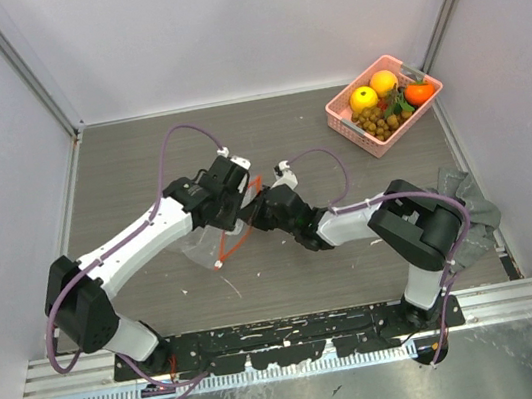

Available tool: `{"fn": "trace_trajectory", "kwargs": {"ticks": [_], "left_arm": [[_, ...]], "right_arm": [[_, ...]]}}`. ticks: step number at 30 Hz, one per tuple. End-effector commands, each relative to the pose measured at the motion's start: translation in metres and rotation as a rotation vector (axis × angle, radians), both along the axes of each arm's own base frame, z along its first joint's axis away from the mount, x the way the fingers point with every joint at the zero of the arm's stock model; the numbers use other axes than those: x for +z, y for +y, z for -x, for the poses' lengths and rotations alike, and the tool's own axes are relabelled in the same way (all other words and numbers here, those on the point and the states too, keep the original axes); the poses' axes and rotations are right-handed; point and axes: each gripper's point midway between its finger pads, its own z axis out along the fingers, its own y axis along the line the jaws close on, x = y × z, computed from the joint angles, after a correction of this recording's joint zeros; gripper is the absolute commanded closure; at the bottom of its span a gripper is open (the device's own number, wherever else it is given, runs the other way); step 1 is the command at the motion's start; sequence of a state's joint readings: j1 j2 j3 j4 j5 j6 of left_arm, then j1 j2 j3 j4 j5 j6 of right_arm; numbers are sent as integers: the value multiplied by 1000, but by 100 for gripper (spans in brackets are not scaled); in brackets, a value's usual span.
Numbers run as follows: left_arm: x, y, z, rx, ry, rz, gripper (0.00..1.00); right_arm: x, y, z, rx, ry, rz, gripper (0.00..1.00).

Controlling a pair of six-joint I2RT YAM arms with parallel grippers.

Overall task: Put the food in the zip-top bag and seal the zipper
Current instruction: Open the zipper of the food storage bag.

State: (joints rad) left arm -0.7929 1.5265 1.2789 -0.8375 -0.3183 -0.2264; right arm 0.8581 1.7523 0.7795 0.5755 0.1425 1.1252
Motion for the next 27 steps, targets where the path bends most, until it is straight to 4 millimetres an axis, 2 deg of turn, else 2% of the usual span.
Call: {"fn": "trace_trajectory", "kwargs": {"ticks": [1,4,10,12,17,22,27], "left_arm": [[23,10,-22,70,-145,-48,91],[38,23,-27,87,-184,-117,100],[71,30,-33,99,-258,-142,100],[76,35,-36,110,-283,-165,100],[74,48,-38,138,-317,-227,100],[68,48,-34,127,-321,-198,100],[57,36,-30,88,-273,-146,100]], "right_arm": [[21,1,4,-1,-31,-71,100],[16,-4,6,-4,-23,-53,100],[5,-15,2,-24,6,-32,100],[2,-17,0,-25,11,-11,100],[-5,-26,-5,-39,4,50,99],[12,-21,-9,6,-74,75,95],[42,-12,-4,83,-181,33,75]]}}
